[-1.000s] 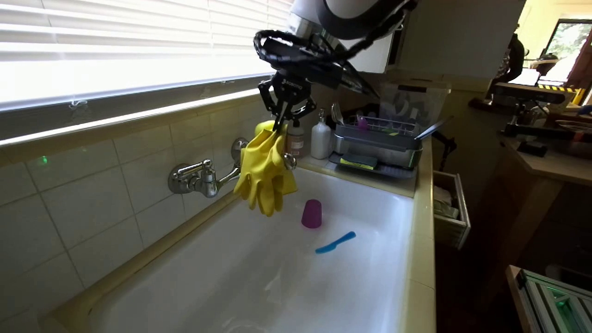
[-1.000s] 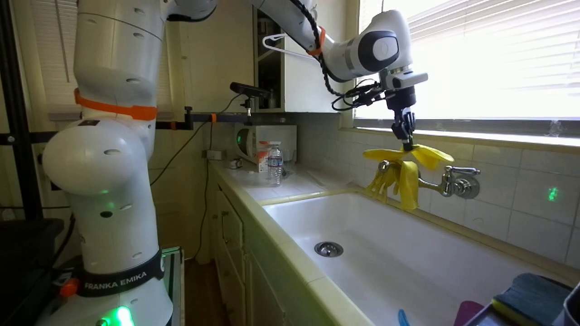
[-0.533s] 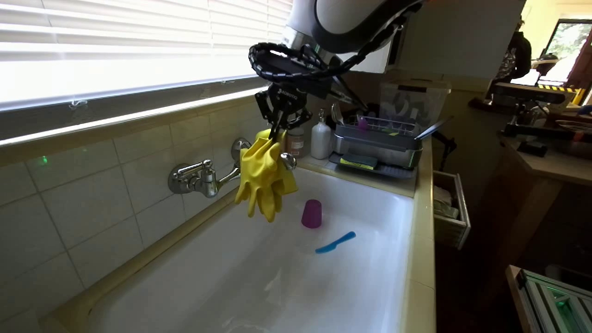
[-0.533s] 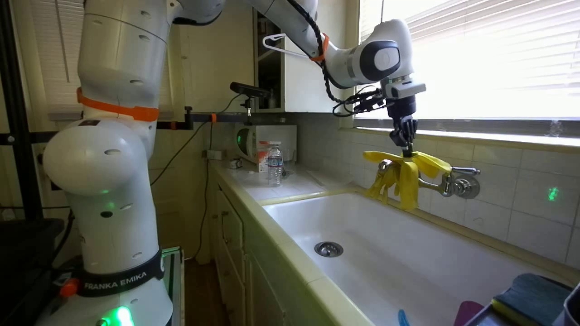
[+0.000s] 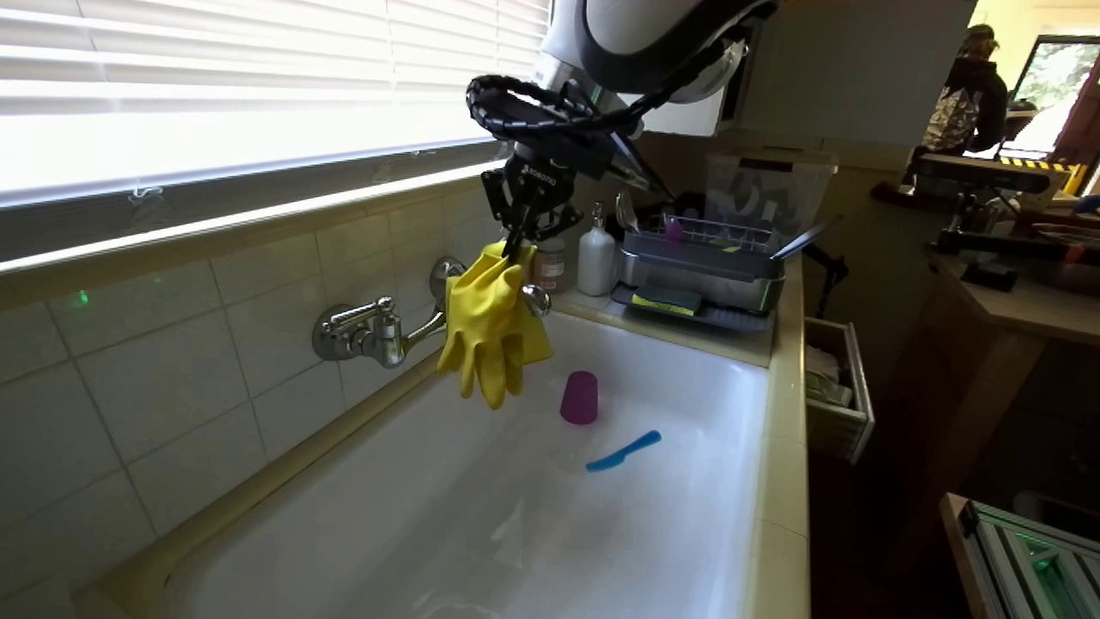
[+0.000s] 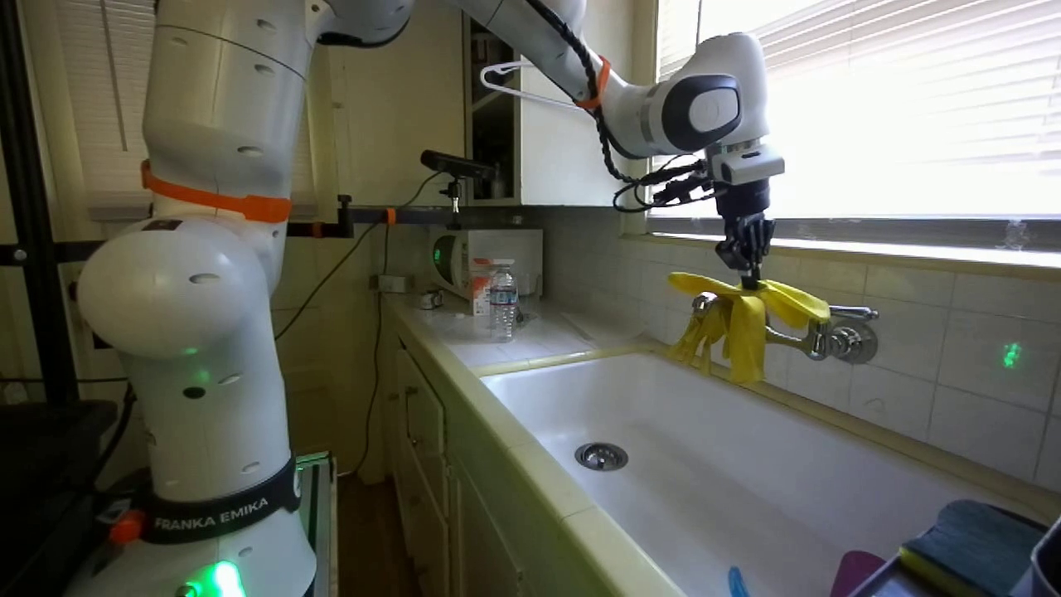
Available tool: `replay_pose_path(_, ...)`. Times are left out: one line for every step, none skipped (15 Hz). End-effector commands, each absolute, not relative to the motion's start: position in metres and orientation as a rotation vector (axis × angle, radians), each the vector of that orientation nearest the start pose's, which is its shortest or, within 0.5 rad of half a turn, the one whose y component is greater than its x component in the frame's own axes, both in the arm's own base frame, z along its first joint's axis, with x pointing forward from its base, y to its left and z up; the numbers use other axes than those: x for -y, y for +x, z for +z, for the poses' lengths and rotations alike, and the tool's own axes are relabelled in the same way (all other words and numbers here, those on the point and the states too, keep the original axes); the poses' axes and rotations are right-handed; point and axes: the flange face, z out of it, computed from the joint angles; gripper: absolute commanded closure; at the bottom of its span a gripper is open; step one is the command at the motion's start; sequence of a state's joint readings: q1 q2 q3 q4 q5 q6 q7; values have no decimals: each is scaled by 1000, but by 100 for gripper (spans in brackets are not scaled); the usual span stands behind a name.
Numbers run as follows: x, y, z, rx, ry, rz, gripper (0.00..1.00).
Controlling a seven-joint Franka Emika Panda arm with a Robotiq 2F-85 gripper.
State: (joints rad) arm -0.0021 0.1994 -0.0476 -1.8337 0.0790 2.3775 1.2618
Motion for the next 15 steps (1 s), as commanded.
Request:
replay_pose_path(46, 647, 456, -1863, -2132, -359, 99)
replay_pose_path(48, 648, 455, -1870, -2123, -357, 99)
replay_pose_path(50, 648, 454, -1874, -2119, -353, 99)
replay_pose_path(51, 648, 452, -1877, -2116, -349, 99)
replay_pose_path(51, 648, 451, -1878, -2115, -346, 99)
replay_pose_path(51, 648, 451, -1879, -2115, -339, 99)
replay_pose_path(51, 648, 450, -1880, -2114, -334, 99)
replay_pose_path(51, 648, 449, -1879, -2114, -331, 99)
replay_pose_path(50, 648, 449, -1876, -2115, -327, 99)
replay_pose_path(50, 648, 449, -1876, -2113, -326, 97)
replay_pose_path(50, 647, 450, -1877, -2110, -330, 71)
replay_pose_path(50, 647, 451, -1878, -2110, -327, 70)
replay_pose_path(50, 647, 451, -1875, -2111, -325, 64)
replay_pose_path(50, 647, 452, -1873, -2110, -325, 56)
replay_pose_path(50, 647, 452, -1874, -2109, -326, 49)
